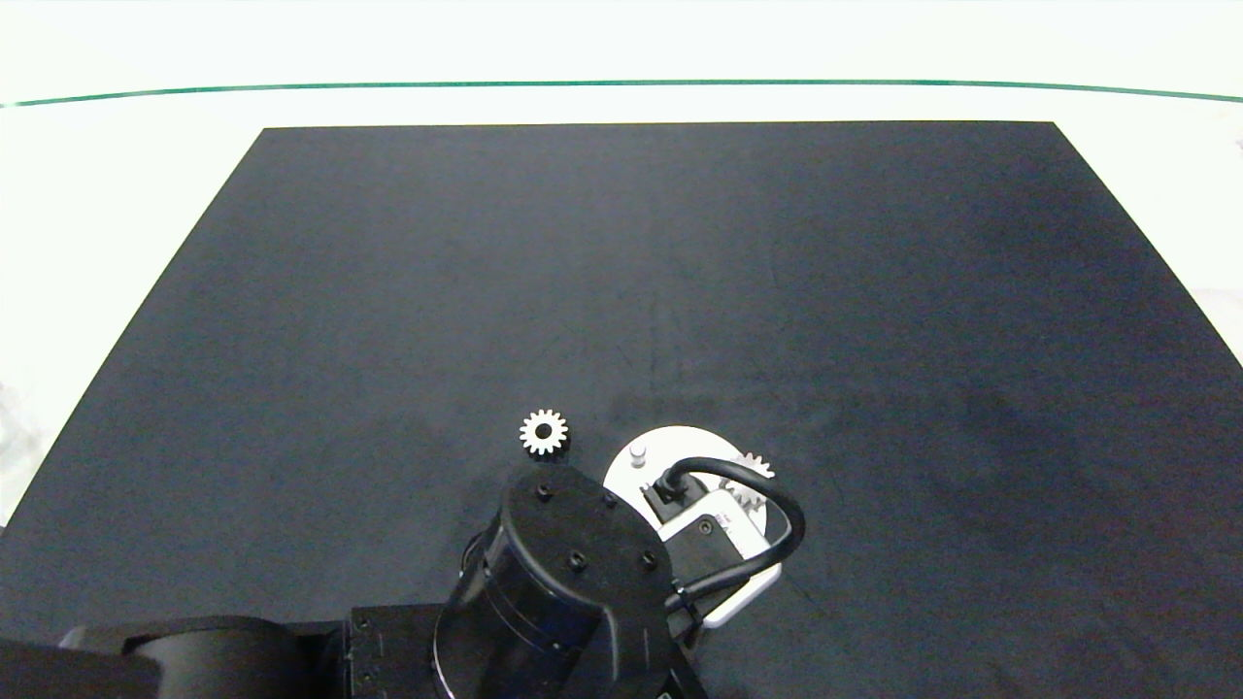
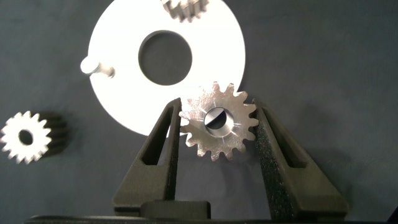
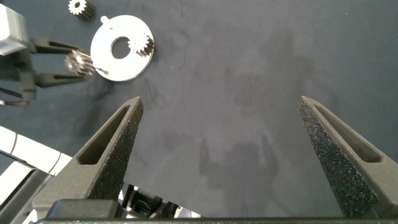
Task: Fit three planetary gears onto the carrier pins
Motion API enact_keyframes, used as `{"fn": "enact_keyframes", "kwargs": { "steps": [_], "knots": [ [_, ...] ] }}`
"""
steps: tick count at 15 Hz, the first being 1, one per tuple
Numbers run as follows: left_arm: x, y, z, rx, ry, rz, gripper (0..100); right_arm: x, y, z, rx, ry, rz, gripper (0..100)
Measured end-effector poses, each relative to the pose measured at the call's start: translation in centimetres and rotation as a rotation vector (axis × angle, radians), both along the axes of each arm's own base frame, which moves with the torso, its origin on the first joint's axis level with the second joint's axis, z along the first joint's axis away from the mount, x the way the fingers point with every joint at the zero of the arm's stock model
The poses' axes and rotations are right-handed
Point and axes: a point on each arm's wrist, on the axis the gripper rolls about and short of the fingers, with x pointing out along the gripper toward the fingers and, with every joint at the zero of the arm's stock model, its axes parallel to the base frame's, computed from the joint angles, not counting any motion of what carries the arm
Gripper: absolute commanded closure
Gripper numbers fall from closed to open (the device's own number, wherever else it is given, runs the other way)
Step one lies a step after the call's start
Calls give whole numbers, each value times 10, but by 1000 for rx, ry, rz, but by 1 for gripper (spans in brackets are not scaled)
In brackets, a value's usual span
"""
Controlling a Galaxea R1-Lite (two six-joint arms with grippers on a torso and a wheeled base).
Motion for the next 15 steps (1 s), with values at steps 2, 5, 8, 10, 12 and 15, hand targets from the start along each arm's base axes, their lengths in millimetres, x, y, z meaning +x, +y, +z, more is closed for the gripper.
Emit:
{"fn": "enact_keyframes", "kwargs": {
  "steps": [2,5,8,10,12,15],
  "knots": [
    [1,-8,-1,-1,-1,-9,75,-2,-1,1,6,-8,0,0],
    [3,-19,-5,4,2,-19,75,-4,-3,1,10,-14,0,0],
    [6,-24,-8,12,3,-20,75,-5,-3,1,11,-14,0,0],
    [8,-23,-9,26,-1,-18,75,-5,-4,1,10,-15,0,0],
    [11,-22,-9,33,-4,-13,75,-5,-4,0,10,-13,0,0],
    [12,-19,-8,34,-9,-8,75,-5,-4,0,10,-12,0,0]
  ]
}}
